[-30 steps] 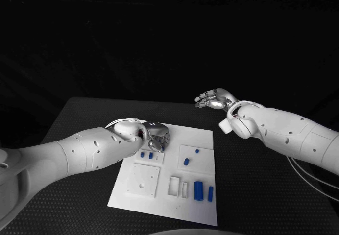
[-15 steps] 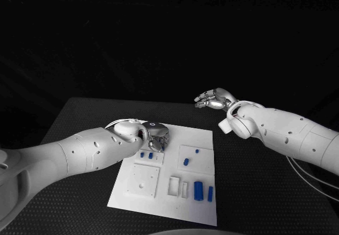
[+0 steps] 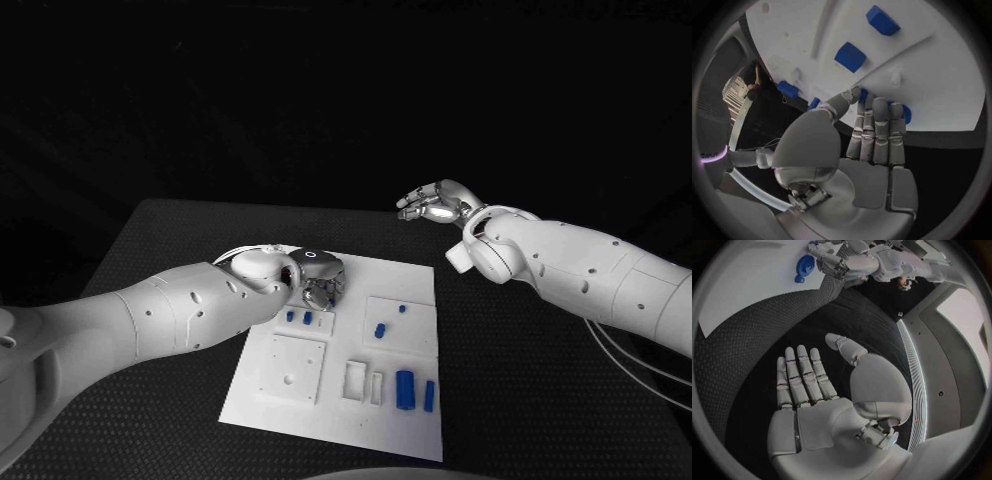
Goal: Assemble the parts on the task board
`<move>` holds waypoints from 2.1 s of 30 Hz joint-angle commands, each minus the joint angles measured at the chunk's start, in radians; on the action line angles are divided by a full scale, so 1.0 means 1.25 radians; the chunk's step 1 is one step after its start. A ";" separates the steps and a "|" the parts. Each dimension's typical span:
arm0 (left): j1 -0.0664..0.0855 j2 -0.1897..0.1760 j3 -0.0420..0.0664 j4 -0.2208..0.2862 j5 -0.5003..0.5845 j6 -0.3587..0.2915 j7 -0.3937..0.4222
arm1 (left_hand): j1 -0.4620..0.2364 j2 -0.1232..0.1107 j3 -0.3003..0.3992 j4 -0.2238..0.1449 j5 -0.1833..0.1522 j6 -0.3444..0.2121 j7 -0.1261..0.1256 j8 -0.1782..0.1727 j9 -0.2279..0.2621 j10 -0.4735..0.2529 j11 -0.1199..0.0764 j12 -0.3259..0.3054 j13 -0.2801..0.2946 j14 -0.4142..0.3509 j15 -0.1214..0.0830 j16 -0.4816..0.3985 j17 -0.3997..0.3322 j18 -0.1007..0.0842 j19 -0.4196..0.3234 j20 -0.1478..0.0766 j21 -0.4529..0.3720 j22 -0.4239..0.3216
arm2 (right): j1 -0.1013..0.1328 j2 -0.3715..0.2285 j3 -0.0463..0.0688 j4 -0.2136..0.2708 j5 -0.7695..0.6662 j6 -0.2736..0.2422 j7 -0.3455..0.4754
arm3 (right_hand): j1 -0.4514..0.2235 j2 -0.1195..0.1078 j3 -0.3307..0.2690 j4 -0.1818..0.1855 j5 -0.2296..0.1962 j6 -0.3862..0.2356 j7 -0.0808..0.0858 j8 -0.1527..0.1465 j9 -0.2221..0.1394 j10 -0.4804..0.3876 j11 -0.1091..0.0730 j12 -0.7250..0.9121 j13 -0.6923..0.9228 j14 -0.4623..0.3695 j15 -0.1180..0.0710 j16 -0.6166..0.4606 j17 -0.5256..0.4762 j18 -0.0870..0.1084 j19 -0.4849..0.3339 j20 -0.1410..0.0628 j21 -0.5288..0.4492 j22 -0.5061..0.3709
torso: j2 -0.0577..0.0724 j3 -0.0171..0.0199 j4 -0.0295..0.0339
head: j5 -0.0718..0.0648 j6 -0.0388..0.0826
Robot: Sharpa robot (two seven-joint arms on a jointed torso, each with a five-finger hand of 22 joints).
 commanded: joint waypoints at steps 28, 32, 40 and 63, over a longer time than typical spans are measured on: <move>-0.002 -0.090 0.038 0.114 0.082 -0.073 0.010 | 0.002 0.003 0.014 0.005 0.001 0.014 -0.005 0.011 -0.001 0.022 -0.004 -0.001 -0.002 0.034 -0.006 -0.008 -0.004 0.018 0.026 -0.037 -0.002 0.001 | -0.001 -0.006 0.000 0.005 -0.004 0.005 0.010 | 0.000 0.000 -0.005 0.000 0.004 -0.001 0.004 0.005 -0.002 0.005 0.002 -0.001 -0.001 -0.002 0.003 0.006 -0.001 -0.010 0.007 -0.001 -0.006 0.002 | -0.001 0.0003 0.0005 | 0.003 0.009; 0.001 -0.114 0.056 0.136 0.087 -0.049 0.005 | 0.001 0.003 0.014 0.005 0.001 0.014 -0.005 0.012 -0.002 0.023 -0.004 -0.001 -0.003 0.034 -0.006 -0.008 -0.004 0.018 0.027 -0.037 -0.002 0.001 | -0.001 -0.007 0.000 0.005 -0.004 0.005 0.009 | 0.000 0.000 -0.005 0.000 0.004 -0.001 0.004 0.005 -0.002 0.005 0.002 -0.001 -0.001 -0.002 0.003 0.006 -0.002 -0.010 0.007 -0.001 -0.006 0.003 | -0.001 0.0002 0.0002 | 0.004 0.011; 0.010 -0.148 0.061 0.142 0.086 -0.025 -0.006 | 0.001 0.003 0.014 0.005 0.001 0.015 -0.005 0.012 -0.002 0.023 -0.005 -0.002 -0.003 0.034 -0.006 -0.009 -0.004 0.018 0.028 -0.037 -0.002 0.001 | -0.001 -0.011 0.000 0.006 -0.004 0.005 0.009 | 0.001 0.000 -0.005 -0.001 0.004 -0.001 0.004 0.005 -0.002 0.005 0.002 -0.001 -0.001 -0.002 0.003 0.006 -0.002 -0.010 0.007 -0.001 -0.006 0.003 | 0.000 0.0008 0.0010 | 0.004 0.010; 0.009 -0.137 0.053 0.094 0.028 0.031 -0.020 | 0.002 0.004 0.016 0.005 -0.001 0.015 -0.005 0.012 -0.003 0.024 -0.005 -0.003 -0.004 0.035 -0.007 -0.009 -0.003 0.017 0.028 -0.038 -0.002 0.003 | -0.001 -0.010 0.000 0.006 -0.004 0.007 0.009 | 0.001 0.000 -0.005 -0.001 0.005 -0.001 0.004 0.005 -0.002 0.005 0.002 -0.001 -0.001 -0.002 0.003 0.006 -0.002 -0.010 0.007 -0.001 -0.008 0.004 | 0.000 -0.0002 -0.0011 | 0.017 0.009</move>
